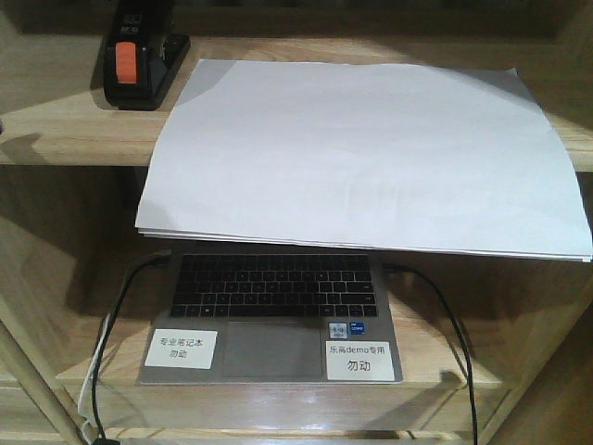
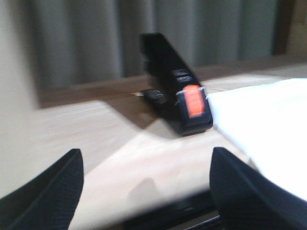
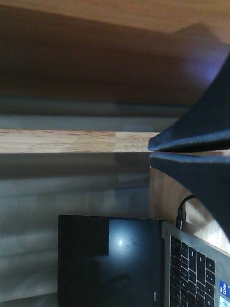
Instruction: Grab stapler and paper to desk for stapling
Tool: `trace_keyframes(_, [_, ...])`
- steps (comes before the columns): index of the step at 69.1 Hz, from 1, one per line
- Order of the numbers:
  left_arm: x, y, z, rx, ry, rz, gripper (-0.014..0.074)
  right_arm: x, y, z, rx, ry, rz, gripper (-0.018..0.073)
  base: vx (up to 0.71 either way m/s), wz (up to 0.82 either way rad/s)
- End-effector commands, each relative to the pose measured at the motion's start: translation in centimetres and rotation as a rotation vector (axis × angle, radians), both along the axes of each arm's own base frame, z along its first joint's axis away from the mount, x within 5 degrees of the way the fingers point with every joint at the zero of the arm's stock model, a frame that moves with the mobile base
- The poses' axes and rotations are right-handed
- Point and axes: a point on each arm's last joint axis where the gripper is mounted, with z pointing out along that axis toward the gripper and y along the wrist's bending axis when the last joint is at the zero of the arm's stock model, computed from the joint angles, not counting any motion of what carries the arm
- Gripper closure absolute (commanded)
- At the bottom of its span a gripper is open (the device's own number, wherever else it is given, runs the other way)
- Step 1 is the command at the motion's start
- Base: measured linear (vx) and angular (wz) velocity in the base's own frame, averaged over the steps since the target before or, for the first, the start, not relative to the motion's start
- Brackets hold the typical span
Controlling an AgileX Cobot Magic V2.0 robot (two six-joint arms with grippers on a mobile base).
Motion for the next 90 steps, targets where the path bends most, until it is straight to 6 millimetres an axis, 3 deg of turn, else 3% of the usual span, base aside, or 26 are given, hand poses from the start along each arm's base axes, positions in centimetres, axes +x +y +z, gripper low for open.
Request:
trace_keyframes(1, [1.6, -0.8, 2.5, -0.044, -0.074, -0.016, 0.0066, -0.1, 0.1, 0.5, -0.013, -0.072, 0.005, 0.0569, 0.0, 0.0])
trace_keyframes(32, [9.2, -6.0, 6.6, -0.012, -0.006, -0.112, 0.0098, -0.1, 0.1, 0.5, -0.013, -0.072, 0.005, 0.0569, 0.0, 0.0])
trace_keyframes(49, [12.6, -7.4, 8.0, -0.028, 0.086, -0.083, 0.0098, -0.1, 0.1, 0.5, -0.013, -0.072, 0.005, 0.0569, 0.0, 0.0])
trace_keyframes(90, [16.7, -8.1, 8.4, -0.035, 0.343, 0.076, 0.0098, -0.1, 0.1, 0.5, -0.013, -0.072, 0.005, 0.0569, 0.0, 0.0])
